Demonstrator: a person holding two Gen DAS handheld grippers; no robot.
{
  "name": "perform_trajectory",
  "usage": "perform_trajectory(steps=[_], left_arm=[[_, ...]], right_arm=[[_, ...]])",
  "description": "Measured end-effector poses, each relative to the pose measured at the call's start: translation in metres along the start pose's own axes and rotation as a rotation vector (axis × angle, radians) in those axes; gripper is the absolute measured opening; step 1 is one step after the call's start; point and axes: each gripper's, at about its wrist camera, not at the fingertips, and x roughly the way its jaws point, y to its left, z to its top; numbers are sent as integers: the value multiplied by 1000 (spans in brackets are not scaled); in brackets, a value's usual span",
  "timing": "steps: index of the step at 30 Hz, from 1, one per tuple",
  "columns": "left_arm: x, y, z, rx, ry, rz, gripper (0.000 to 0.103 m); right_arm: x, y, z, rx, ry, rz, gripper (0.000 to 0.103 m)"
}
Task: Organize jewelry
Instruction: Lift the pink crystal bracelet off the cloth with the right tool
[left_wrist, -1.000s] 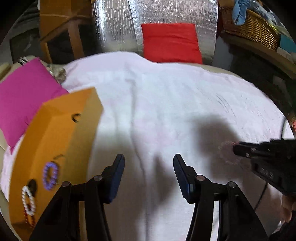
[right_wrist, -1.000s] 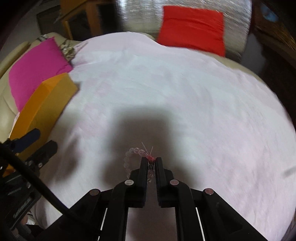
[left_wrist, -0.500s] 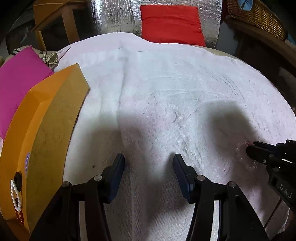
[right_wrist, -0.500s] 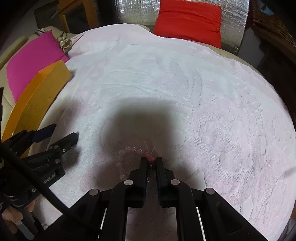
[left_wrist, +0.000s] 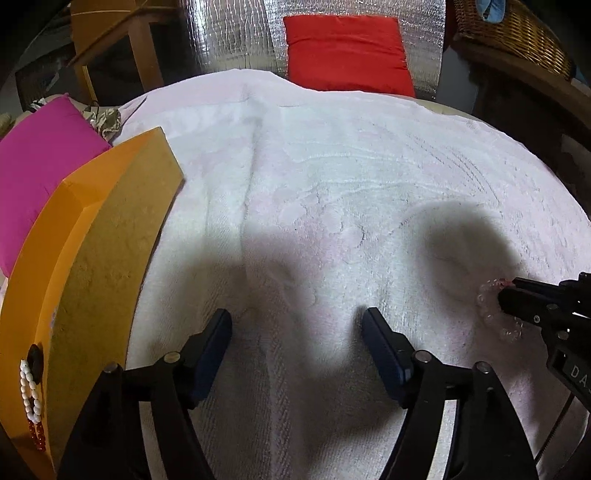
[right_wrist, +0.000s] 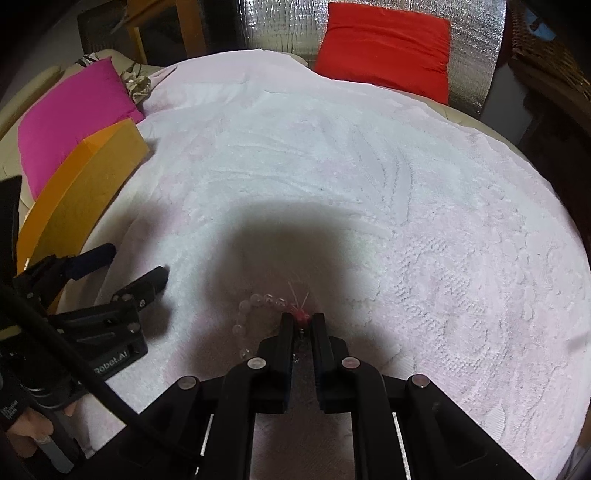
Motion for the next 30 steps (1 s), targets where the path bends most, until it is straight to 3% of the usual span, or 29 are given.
perform_trajectory(steps=[5,8,10,23,30], left_arm=[[2,2,-4,14,-39,50,93],[6,10,-4,-43,-19,59,103],[10,17,-3,-88,3,27,103],[10,16,-6,-89,-15,21,103],[9,17,-6,-91,-20,8,103]], right_arm=[[1,1,0,-4,-3,-4,11],[1,-1,0,10,-6,6,13],[2,-2,-1,19,-10,14,13],[1,-3,-2,54,-16,9,14],[1,2,-1,40,-24,-34,14]])
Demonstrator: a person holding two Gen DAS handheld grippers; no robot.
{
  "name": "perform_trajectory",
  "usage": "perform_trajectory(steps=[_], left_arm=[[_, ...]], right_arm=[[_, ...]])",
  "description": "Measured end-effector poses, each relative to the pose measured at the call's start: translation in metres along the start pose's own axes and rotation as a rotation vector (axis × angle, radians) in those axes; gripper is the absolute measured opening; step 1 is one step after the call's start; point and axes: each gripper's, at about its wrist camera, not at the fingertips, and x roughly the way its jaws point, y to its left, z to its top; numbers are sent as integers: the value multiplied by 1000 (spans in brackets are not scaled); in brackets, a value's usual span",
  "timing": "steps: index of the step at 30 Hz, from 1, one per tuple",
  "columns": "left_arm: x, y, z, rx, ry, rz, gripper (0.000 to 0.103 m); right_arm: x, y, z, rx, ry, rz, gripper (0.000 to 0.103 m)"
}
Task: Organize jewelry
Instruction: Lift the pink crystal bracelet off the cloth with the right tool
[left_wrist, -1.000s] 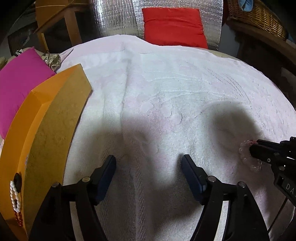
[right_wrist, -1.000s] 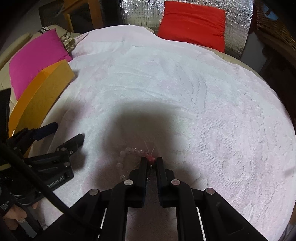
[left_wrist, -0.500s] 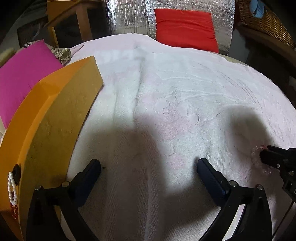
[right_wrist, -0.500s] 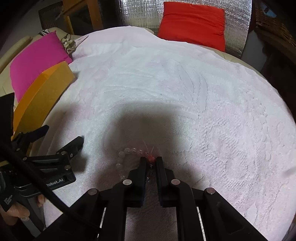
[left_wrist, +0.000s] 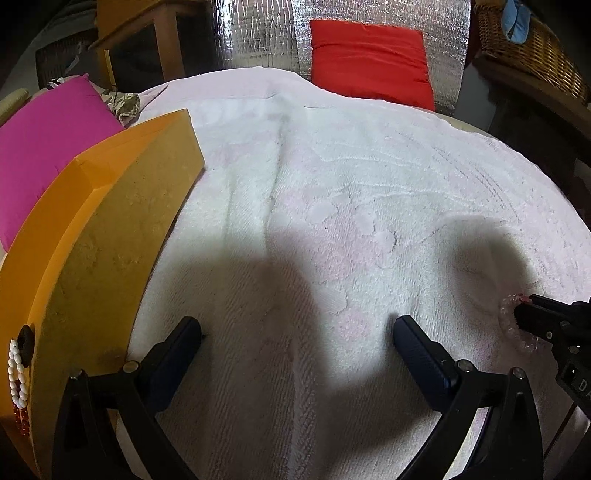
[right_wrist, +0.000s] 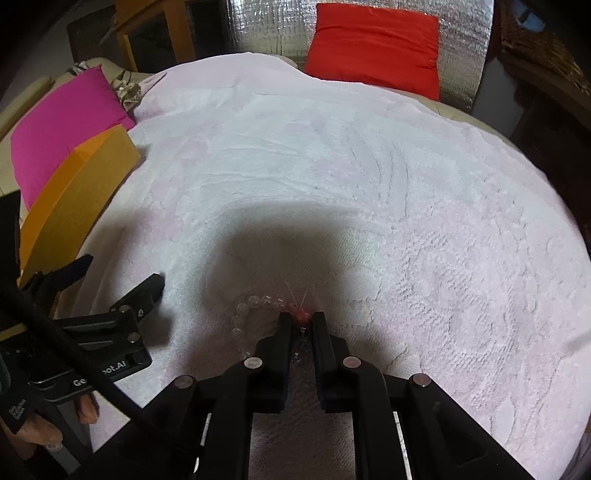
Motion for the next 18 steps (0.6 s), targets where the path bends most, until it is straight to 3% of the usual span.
perform_trajectory(steps=[10,15,18], left_arm=[[-6,-6,3,44,8,25,103],[-12,-13,4,83,0,17,82],[-17,-15,6,92,-16,30,58]], right_arm=[[-6,5,-5,-5,-46,-29,10],[-13,1,-4,14,-55,3,9],[-20,3,-3,3,-80,9,9]])
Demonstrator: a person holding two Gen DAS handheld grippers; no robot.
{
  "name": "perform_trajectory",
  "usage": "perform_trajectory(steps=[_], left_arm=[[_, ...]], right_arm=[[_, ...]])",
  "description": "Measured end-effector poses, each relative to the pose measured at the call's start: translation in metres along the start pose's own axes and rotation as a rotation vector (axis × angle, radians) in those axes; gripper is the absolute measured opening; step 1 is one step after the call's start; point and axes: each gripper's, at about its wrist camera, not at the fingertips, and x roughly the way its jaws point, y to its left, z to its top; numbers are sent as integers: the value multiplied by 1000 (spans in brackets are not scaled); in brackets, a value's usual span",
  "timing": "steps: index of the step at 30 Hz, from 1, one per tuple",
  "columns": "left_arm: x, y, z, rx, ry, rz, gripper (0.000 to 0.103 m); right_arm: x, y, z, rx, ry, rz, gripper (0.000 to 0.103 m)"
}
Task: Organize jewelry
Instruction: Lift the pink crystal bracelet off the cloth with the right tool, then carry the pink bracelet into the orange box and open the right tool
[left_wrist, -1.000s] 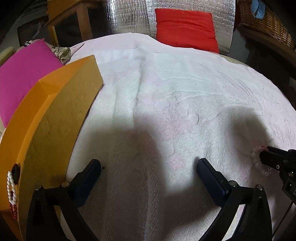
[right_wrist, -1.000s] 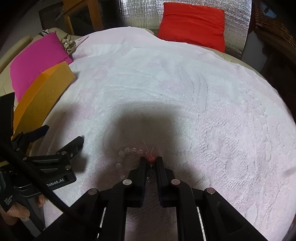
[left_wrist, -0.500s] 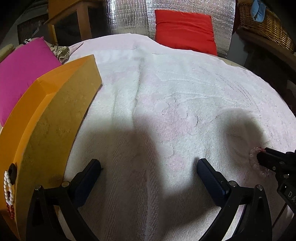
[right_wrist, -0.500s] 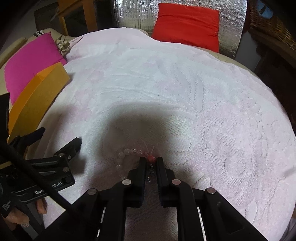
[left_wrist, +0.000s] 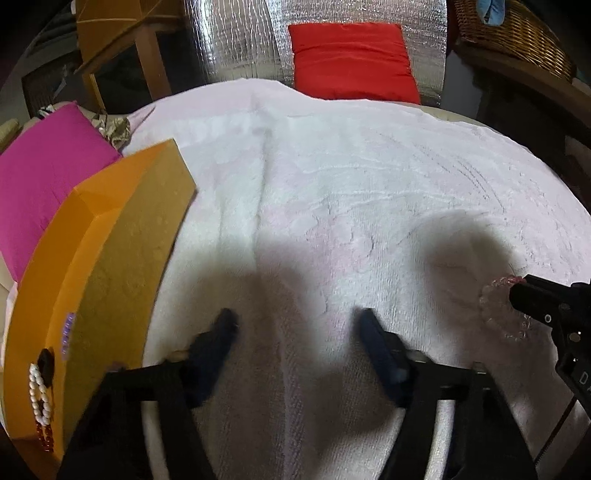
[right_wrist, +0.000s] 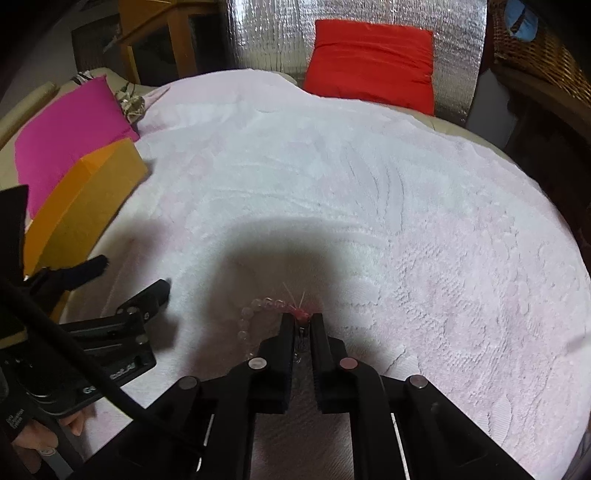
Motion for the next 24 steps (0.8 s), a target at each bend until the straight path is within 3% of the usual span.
perform_trajectory(steps=[2,10,24], left_arm=[[-3,1,1,-3,-3,-8,45],[-19,2,3,-11,-36,-48,22],[-72,14,1,-40,-154,-74,18]], right_arm=[[-6,1,1,-2,-17,10,9],[-28,3,6,3,-88,33,9],[-59,18,18,16,-183,74,9]])
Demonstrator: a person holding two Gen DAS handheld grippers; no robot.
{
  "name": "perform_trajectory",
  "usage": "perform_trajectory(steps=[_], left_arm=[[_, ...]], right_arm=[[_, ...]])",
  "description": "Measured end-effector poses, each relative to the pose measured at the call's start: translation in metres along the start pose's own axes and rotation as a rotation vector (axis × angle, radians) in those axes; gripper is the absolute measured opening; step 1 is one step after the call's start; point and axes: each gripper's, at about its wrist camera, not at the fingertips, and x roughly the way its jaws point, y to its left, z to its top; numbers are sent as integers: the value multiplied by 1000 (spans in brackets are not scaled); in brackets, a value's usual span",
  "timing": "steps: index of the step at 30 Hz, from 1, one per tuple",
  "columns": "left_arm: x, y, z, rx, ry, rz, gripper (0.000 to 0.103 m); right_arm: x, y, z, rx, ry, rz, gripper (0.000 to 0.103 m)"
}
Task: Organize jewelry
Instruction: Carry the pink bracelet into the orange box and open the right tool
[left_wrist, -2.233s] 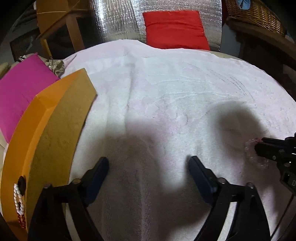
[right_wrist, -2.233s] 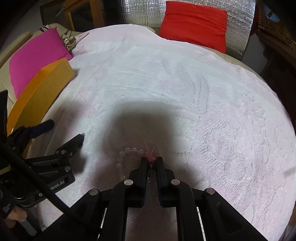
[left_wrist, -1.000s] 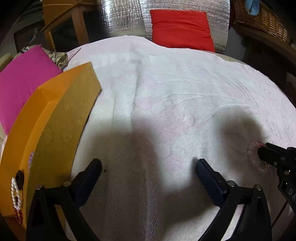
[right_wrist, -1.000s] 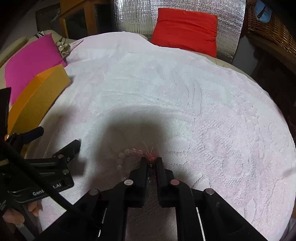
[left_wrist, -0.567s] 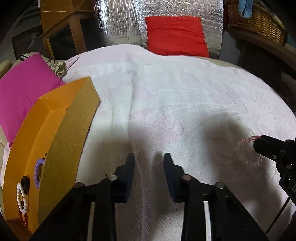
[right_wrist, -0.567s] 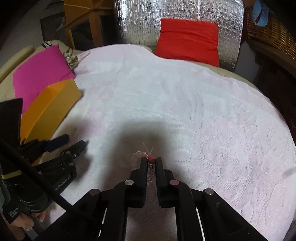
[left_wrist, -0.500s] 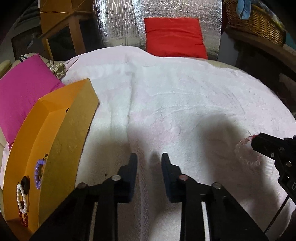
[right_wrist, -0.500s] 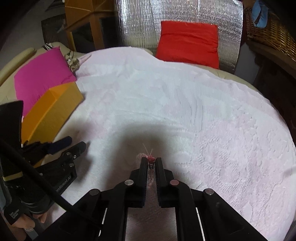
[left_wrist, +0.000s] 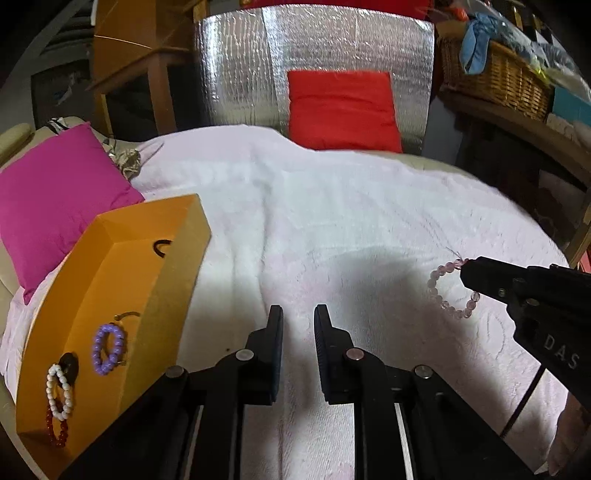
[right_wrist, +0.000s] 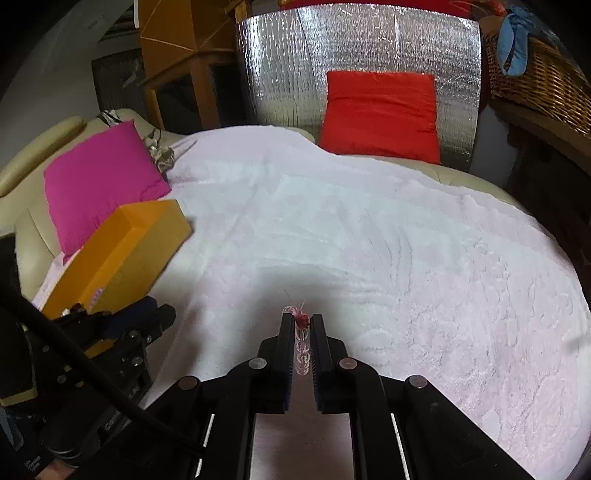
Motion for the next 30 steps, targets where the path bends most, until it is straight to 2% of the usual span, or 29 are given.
perform_trajectory(steps=[6,13,22,28,30], left_arm=[[-30,17,3,-21,-65,20,18],[-64,59,-6,-76,-119,73,18],[-95,135,-37,-223,-141,210,18],[-103,187,-63,-303,-114,355,18],[-103,204,-69,-369,-102,344,18]], right_arm=[[-15,9,10,18,-52,59,9],[-24,36,23,24,-95,150,9],[-35,107,31,-5,-123,322,9],[-32,162,23,-48,-103,414,9],[-28,182,18,-65,-81,446,9]])
